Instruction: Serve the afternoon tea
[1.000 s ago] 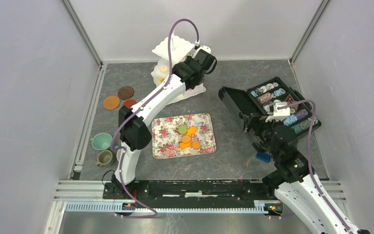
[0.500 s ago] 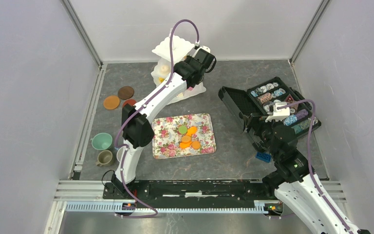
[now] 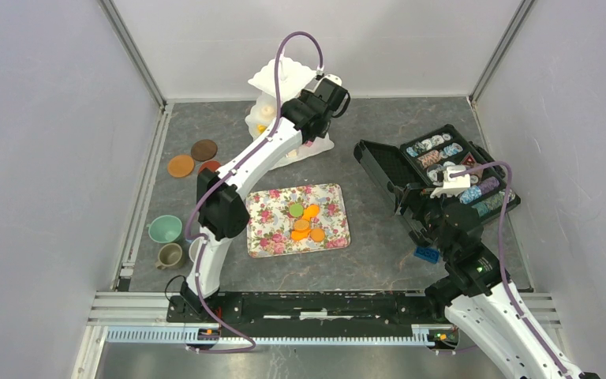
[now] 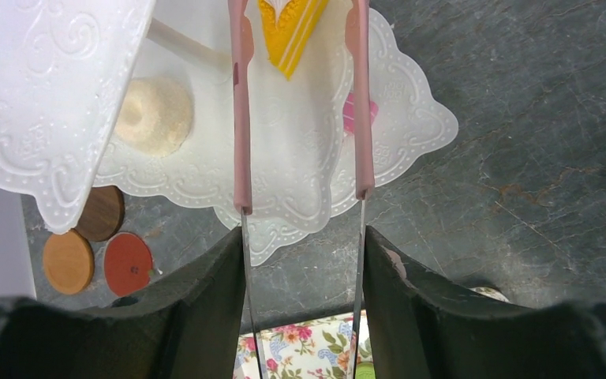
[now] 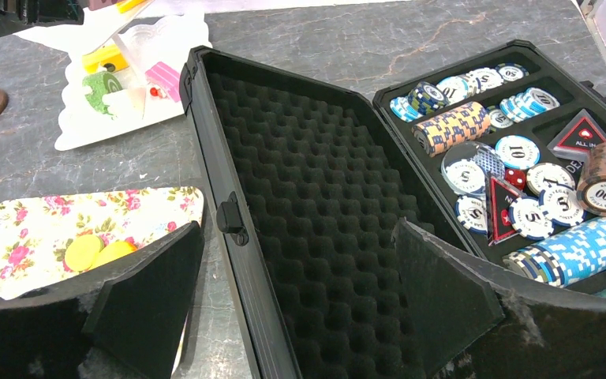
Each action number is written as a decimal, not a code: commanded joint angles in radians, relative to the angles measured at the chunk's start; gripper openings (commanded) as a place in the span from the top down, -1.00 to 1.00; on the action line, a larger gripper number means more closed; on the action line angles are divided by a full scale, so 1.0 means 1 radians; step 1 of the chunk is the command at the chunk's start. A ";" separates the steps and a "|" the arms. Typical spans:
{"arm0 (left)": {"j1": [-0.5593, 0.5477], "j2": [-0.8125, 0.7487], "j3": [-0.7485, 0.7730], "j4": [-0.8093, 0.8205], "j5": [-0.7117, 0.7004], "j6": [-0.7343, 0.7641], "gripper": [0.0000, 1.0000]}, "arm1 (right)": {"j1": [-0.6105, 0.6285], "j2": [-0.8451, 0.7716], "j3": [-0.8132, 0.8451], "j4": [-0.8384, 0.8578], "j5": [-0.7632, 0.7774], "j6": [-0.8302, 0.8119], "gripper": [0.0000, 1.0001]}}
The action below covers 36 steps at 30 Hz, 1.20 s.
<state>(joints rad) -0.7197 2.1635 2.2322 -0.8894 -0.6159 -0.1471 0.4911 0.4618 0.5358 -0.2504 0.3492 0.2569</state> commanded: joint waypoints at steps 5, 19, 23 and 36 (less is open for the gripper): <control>-0.016 -0.129 0.039 -0.031 0.095 -0.025 -0.16 | 0.004 -0.005 0.015 0.023 -0.002 0.002 -0.96; -0.042 -0.377 -0.205 -0.027 0.381 -0.125 -0.13 | 0.004 0.009 0.022 0.027 -0.010 0.004 -0.96; -0.044 -0.474 -0.343 -0.021 0.504 -0.131 -0.13 | 0.004 0.022 0.015 0.037 -0.013 0.002 -0.96; -0.046 -0.878 -0.882 -0.093 0.685 -0.181 -0.09 | 0.005 0.084 -0.004 0.084 -0.031 -0.016 -0.96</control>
<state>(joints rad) -0.7616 1.3911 1.4322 -0.9680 -0.0433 -0.2550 0.4911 0.5198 0.5343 -0.2340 0.3290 0.2569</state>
